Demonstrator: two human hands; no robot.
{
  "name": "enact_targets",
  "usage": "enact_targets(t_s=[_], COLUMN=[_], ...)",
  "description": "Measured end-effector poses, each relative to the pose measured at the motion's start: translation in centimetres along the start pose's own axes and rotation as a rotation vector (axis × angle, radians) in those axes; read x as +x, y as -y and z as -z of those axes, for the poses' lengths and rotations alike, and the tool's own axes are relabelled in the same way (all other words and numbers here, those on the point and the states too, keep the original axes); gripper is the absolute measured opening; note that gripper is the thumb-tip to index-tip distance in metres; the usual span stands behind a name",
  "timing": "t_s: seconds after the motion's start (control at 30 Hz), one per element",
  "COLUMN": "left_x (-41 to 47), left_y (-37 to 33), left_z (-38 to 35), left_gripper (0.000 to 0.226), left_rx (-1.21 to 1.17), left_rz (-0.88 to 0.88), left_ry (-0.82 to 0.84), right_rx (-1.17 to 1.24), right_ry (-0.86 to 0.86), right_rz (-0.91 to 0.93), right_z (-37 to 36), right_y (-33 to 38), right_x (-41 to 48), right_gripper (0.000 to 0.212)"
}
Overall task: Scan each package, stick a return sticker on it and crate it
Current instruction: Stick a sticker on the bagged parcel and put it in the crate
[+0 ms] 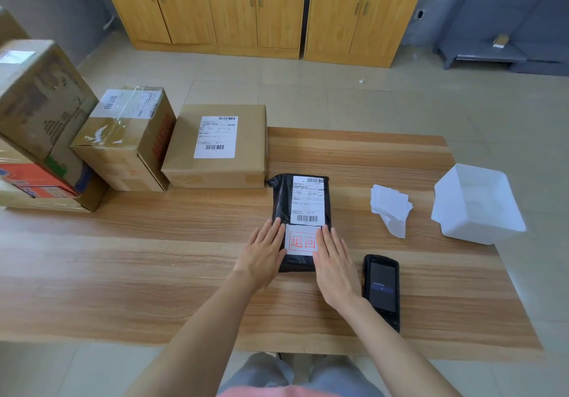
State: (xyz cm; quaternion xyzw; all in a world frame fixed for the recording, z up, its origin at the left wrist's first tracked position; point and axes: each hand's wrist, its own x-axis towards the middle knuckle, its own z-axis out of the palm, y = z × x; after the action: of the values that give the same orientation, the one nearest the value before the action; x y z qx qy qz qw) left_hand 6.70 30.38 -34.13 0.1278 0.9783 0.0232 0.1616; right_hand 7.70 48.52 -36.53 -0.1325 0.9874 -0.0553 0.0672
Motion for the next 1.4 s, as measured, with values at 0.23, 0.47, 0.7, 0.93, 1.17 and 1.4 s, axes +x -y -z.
enact_targets(t_s=[0.23, 0.47, 0.7, 0.93, 1.17, 1.4], left_x=[2.3, 3.7, 4.7, 5.6, 5.8, 5.4], left_y=[-0.1, -0.6, -0.7, -0.3, -0.1, -0.1], left_z=[1.2, 2.4, 3.0, 3.2, 3.4, 4.6], left_gripper=[0.060, 0.050, 0.043, 0.048, 0.047, 0.042], left_rx=[-0.773, -1.133, -1.262, -1.283, -1.315, -1.403], left_rz=[0.287, 0.385, 0.387, 0.442, 0.453, 0.454], left_ry=[-0.012, 0.015, 0.019, 0.059, 0.094, 0.099], right_rx=[0.570, 0.996, 1.132, 1.235, 1.308, 1.341], right_ry=[0.117, 0.232, 0.217, 0.228, 0.265, 0.280], right_rz=[-0.294, -0.479, -0.479, -0.548, -0.595, -0.614], right_z=[2.0, 2.4, 2.8, 2.9, 3.5, 4.5], right_y=[0.0, -0.2, -0.2, 0.0, 0.1, 0.8], right_x=[2.4, 4.7, 6.0, 6.8, 6.8, 6.7], right_gripper=[0.057, 0.061, 0.048, 0.047, 0.045, 0.046])
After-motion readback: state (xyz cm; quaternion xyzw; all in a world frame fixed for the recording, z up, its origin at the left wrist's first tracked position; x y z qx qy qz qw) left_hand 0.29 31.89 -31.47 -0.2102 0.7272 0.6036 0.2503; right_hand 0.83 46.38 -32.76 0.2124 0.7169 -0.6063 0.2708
